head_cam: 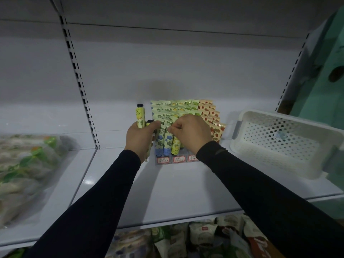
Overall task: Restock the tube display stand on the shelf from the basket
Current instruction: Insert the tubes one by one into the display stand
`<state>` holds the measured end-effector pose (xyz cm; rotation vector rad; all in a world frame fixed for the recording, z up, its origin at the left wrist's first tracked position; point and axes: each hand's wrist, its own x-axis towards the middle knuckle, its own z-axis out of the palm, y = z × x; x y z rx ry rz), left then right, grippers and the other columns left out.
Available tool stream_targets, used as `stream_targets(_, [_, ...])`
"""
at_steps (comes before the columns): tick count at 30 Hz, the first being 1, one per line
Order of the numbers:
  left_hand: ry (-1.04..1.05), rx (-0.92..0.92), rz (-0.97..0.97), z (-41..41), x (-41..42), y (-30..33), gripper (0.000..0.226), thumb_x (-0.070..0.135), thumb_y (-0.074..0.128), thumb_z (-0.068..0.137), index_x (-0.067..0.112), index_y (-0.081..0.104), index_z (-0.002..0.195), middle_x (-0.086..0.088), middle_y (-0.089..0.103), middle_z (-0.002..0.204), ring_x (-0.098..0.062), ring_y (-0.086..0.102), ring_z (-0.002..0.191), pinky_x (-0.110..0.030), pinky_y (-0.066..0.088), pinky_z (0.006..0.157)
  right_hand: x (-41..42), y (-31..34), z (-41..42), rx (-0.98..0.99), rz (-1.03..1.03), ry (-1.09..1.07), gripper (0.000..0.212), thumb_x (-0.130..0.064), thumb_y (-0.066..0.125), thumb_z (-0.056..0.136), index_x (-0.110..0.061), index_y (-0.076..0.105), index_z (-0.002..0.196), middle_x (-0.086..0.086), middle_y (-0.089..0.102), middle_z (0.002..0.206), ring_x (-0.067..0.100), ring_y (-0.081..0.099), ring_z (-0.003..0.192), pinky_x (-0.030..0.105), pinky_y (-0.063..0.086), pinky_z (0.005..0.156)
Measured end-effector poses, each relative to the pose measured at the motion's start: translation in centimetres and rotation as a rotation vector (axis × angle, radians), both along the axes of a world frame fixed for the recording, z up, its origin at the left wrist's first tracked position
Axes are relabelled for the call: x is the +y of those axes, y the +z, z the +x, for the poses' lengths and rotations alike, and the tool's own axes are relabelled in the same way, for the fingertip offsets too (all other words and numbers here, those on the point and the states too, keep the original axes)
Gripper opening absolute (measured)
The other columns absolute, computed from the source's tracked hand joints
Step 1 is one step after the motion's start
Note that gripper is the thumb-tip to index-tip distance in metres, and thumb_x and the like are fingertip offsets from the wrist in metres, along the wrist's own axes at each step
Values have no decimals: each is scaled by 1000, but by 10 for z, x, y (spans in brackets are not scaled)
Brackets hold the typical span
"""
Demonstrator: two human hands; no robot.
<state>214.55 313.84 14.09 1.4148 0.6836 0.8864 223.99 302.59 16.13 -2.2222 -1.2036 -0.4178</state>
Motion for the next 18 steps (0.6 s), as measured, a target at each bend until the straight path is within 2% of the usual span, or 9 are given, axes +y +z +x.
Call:
stream_targets(3, [-7, -5, -22, 0, -2, 2, 17, 20, 69, 83, 8, 65, 95, -4, 58, 73, -12, 50, 52, -18, 42, 42, -1, 1, 0, 28, 10, 4, 30, -41, 62, 90, -18, 72, 74, -6, 68, 76, 13, 61, 69, 28, 51, 64])
stream_targets(8, [-11, -64, -91, 1, -5, 3, 11, 14, 66, 85, 9, 58, 89, -5, 52, 69, -17, 49, 56, -15, 38, 39, -1, -1, 0, 37, 22, 13, 29, -39, 63, 90, -18, 71, 72, -7, 69, 76, 13, 62, 69, 28, 51, 64])
stream_targets(11, [-16, -75, -111, 0, -6, 3, 10, 13, 65, 86, 9, 56, 88, -5, 52, 68, -15, 49, 53, -15, 38, 38, 0, -1, 1, 30, 24, 9, 32, -39, 63, 90, -18, 67, 67, -6, 69, 74, 13, 62, 68, 30, 53, 65])
stream_targets(16, [-24, -82, -126, -1, -8, 4, 8, 12, 65, 87, 9, 58, 88, -5, 53, 69, -7, 50, 40, -15, 38, 38, -1, -1, 1, 4, 2, 23, 33, -40, 61, 91, -14, 72, 75, 0, 69, 74, 17, 63, 69, 33, 55, 66])
stream_targets(18, [-22, -83, -133, -2, -8, 4, 8, 13, 65, 86, 9, 58, 88, -6, 54, 69, -9, 51, 42, -15, 38, 38, -1, -1, 1, 8, -6, 29, 35, -41, 61, 91, -12, 71, 73, 3, 67, 69, 19, 62, 66, 35, 54, 65])
